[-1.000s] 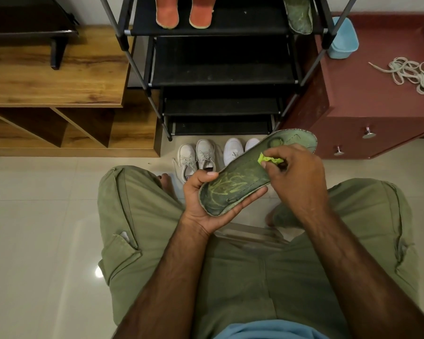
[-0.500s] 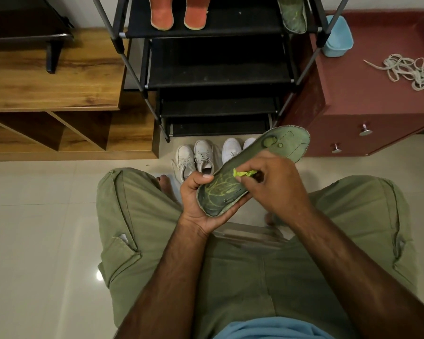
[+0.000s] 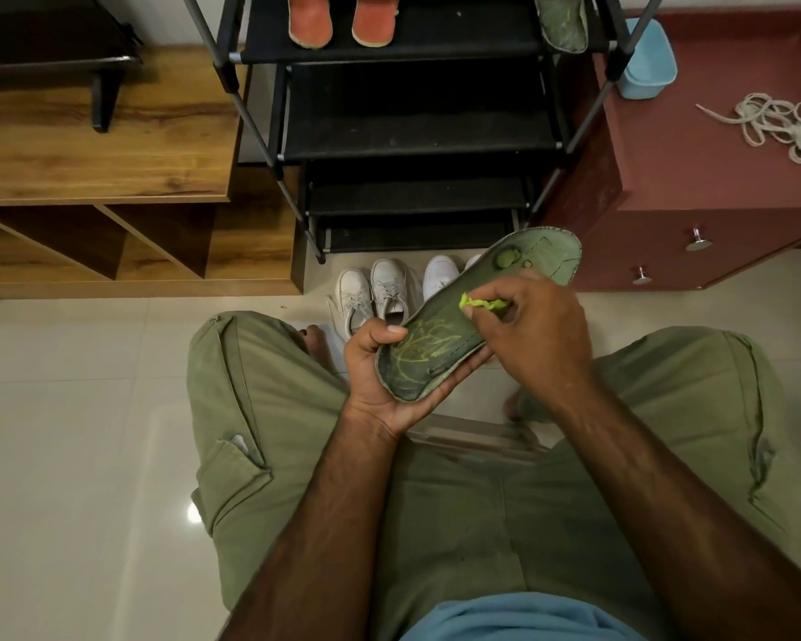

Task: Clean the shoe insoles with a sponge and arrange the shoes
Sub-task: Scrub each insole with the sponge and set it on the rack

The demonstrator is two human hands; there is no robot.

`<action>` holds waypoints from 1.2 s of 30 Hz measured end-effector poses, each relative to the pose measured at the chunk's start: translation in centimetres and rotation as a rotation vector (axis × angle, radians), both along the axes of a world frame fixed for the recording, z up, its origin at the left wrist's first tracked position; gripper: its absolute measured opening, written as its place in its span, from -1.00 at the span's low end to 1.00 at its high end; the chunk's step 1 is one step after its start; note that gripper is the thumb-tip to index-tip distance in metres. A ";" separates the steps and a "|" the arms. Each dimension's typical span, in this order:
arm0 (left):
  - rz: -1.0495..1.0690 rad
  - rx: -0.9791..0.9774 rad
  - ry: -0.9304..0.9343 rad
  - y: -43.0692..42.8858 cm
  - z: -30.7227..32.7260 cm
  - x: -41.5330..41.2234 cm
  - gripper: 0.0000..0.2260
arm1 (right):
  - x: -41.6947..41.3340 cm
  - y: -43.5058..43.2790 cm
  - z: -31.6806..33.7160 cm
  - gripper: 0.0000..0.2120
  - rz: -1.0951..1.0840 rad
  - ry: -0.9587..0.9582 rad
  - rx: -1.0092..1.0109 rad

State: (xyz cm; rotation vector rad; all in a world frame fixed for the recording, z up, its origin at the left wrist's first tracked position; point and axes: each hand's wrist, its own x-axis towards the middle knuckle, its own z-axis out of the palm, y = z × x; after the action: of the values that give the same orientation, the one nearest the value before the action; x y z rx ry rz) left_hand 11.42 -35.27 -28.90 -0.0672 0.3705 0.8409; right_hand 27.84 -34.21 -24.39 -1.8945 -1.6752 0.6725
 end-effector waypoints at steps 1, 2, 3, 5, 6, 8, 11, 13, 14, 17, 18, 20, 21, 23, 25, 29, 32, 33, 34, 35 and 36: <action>-0.005 0.007 0.028 -0.1 -0.1 -0.1 -0.42 | -0.3 -0.3 0.0 -0.87 0.065 0.009 -0.021; -0.008 0.011 0.047 0.0 -0.1 -0.1 -0.42 | -0.4 -0.4 0.0 -0.86 0.111 0.014 -0.053; -0.009 0.008 0.043 0.0 -0.1 -0.1 -0.41 | -0.2 -0.4 0.1 -0.87 0.113 0.015 -0.072; -0.001 -0.018 -0.007 0.1 0.1 -0.1 -0.36 | 0.8 0.2 0.3 -0.89 0.012 0.010 -0.061; 0.003 -0.024 -0.029 0.1 0.1 0.0 -0.34 | 1.2 0.5 0.3 -0.90 -0.039 0.008 -0.038; 0.004 -0.008 -0.049 0.1 -0.1 -0.1 -0.35 | 1.3 0.3 0.1 -0.90 -0.027 0.013 -0.032; -0.007 0.023 0.004 0.2 -0.2 0.0 -0.38 | 0.7 -0.6 0.1 -0.90 0.155 0.043 -0.111; -0.008 0.029 0.003 0.3 0.0 0.0 -0.37 | 1.3 -0.3 -0.1 -0.90 0.114 0.049 -0.124; -0.003 0.030 0.007 0.3 0.1 0.1 -0.38 | 1.7 0.0 -0.1 -0.90 0.049 0.049 -0.107; 0.007 0.038 0.051 0.2 0.3 0.0 -0.45 | 1.9 0.1 -0.4 -0.90 -0.022 0.022 -0.048; 0.016 0.036 0.046 0.2 0.2 0.0 -0.43 | 1.5 -0.2 -0.4 -0.89 0.028 0.024 -0.055; 0.035 0.011 0.019 0.3 0.1 -0.1 -0.35 | 1.0 -0.6 -0.4 -0.89 0.115 0.041 -0.086; 0.046 0.002 0.014 0.3 0.1 -0.1 -0.33 | 1.2 -0.6 -0.2 -0.88 0.107 0.040 -0.096; 0.071 -0.007 0.000 0.3 0.2 -0.1 -0.31 | 2.0 -0.1 -0.1 -0.88 0.013 0.019 -0.072; 0.079 -0.008 -0.003 0.3 0.3 0.0 -0.32 | 2.4 0.2 -0.1 -0.89 -0.030 -0.001 -0.031; 0.073 -0.016 0.016 0.2 0.2 -0.1 -0.37 | 1.2 -0.8 -0.1 -0.87 0.178 0.017 -0.065; 0.079 -0.019 0.004 0.0 0.3 -0.1 -0.37 | 1.6 -0.2 0.0 -0.85 0.118 0.032 -0.078; 0.089 -0.024 0.004 0.1 0.4 -0.1 -0.37 | 1.9 0.1 0.0 -0.84 0.077 0.037 -0.058; 0.099 -0.027 -0.001 0.1 0.4 0.0 -0.36 | 2.0 0.3 0.0 -0.82 0.059 0.030 -0.042; 0.107 -0.028 -0.002 0.2 0.4 0.0 -0.36 | 1.8 0.3 0.1 -0.81 0.073 0.017 -0.043; 0.112 -0.028 0.000 0.2 0.3 0.0 -0.36 | 1.4 0.0 0.2 -0.80 0.111 0.007 -0.054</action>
State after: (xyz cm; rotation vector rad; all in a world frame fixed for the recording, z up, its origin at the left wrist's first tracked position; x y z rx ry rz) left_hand 11.39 -35.09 -28.57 -0.1151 0.3816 0.9462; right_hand 29.25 -34.17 -24.23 -1.8435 -1.7848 0.7747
